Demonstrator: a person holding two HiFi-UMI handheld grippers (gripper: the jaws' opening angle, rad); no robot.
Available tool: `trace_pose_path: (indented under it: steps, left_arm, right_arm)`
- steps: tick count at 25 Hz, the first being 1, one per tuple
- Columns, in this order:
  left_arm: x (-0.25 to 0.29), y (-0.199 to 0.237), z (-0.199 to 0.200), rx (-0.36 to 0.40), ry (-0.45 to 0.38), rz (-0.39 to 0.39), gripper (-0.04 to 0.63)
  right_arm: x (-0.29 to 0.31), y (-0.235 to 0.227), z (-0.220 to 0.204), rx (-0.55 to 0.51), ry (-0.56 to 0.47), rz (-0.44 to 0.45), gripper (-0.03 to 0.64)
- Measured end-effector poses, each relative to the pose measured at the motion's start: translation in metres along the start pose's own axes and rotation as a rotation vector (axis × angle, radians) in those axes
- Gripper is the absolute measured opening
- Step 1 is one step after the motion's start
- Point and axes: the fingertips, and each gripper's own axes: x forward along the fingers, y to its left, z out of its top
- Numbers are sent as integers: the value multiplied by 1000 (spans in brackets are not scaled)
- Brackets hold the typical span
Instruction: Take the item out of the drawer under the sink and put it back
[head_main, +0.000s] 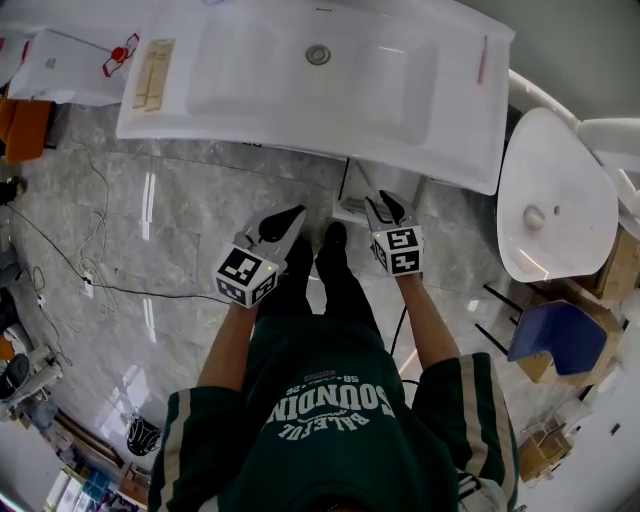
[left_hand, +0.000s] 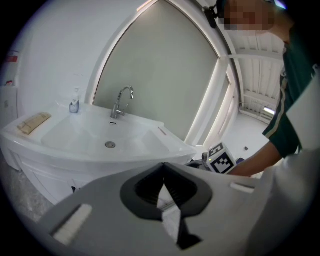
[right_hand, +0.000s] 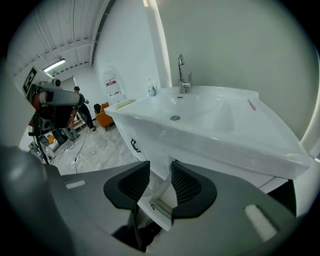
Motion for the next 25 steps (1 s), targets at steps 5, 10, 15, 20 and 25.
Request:
trace_pose_path:
  steps: [5,10,15,20,25]
  left_arm:
    - [-2,13,-18,-29,21,28,51]
    - [-2,24,-43,-75,50,54,51]
    - [2,35,-67,-86,89,61,51]
    - [1,49,-88,-90,128,82,51]
    - [-2,56,-101,-121,145,91,51]
  right_arm:
    - [36,-18,-28,-36,105,-2,114]
    - [68,-31,-59,-37,188,0,112]
    - [111,-45,-82,-76,277,6,112]
    - [147,-56,-116,-90,375,23,112]
    - [170,-67,-142,-119,445,5,112]
